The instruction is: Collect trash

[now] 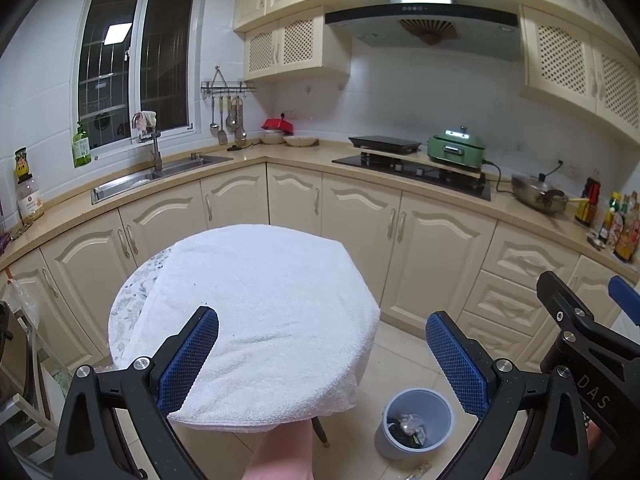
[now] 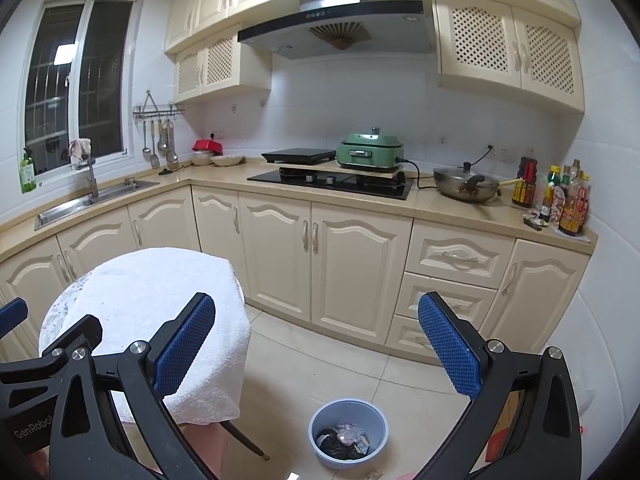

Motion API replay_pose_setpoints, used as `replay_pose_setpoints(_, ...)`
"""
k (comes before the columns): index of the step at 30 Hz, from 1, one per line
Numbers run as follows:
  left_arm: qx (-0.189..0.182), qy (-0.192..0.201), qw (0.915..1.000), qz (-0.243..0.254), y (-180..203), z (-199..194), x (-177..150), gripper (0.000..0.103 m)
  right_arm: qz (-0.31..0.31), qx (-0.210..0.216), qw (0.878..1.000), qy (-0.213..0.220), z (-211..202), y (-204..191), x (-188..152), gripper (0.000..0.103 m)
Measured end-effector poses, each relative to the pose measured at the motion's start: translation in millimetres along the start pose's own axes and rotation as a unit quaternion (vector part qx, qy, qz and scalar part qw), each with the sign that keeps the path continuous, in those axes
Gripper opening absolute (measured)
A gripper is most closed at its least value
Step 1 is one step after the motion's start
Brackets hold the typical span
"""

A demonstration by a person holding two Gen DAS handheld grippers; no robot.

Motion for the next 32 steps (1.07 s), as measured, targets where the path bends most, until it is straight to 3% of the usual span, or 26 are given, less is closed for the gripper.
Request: replay_pose_setpoints(32, -0.005, -0.010, 0.9998, -0.015, -15, 7, 3, 0.102, -0.020, -0.013, 1.000, 0.001, -6, -14, -3, 0.103)
Point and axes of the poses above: each gripper's, at about its wrist camera, not at the fingertips, and z roughly the way its jaws point, y to its right, x to its top, the point moved 4 cm from there along z, roughly the way its jaws point, and after that the axes turned 6 degrees about y, right-handed, at the moved point
